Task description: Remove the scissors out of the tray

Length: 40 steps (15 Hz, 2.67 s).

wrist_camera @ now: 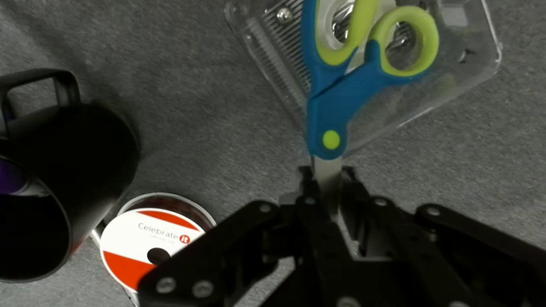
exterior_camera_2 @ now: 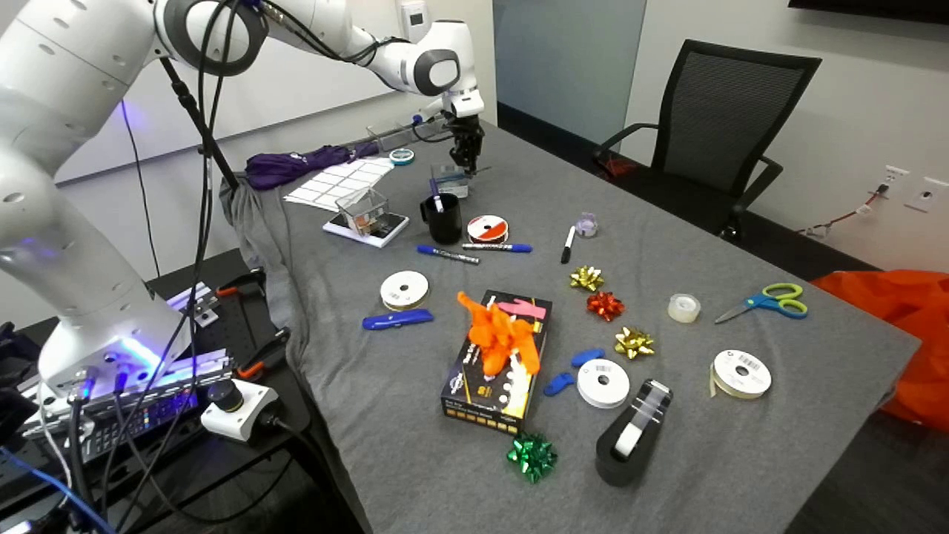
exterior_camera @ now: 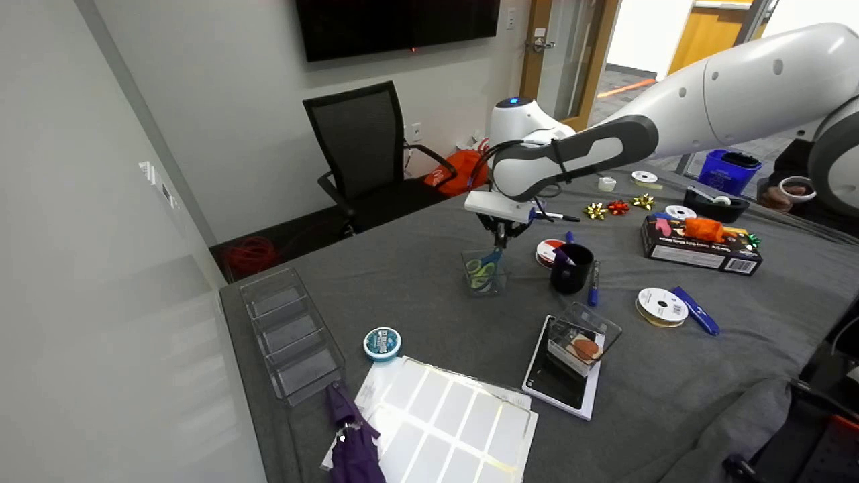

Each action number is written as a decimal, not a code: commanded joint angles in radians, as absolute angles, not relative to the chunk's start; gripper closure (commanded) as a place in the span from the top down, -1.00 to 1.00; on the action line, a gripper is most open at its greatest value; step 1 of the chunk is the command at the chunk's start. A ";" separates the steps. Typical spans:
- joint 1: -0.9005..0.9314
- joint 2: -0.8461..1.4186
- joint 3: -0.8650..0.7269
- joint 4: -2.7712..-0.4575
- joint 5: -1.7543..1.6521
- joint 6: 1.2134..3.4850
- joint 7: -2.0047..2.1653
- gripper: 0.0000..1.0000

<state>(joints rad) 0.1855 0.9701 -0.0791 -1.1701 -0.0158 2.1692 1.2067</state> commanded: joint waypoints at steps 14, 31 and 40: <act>0.166 0.762 -0.012 -1.255 0.048 2.022 1.067 -0.91; 0.135 0.488 0.002 -1.865 0.124 2.274 0.700 -0.04; 0.151 0.419 -0.027 -1.924 0.103 2.236 0.673 1.00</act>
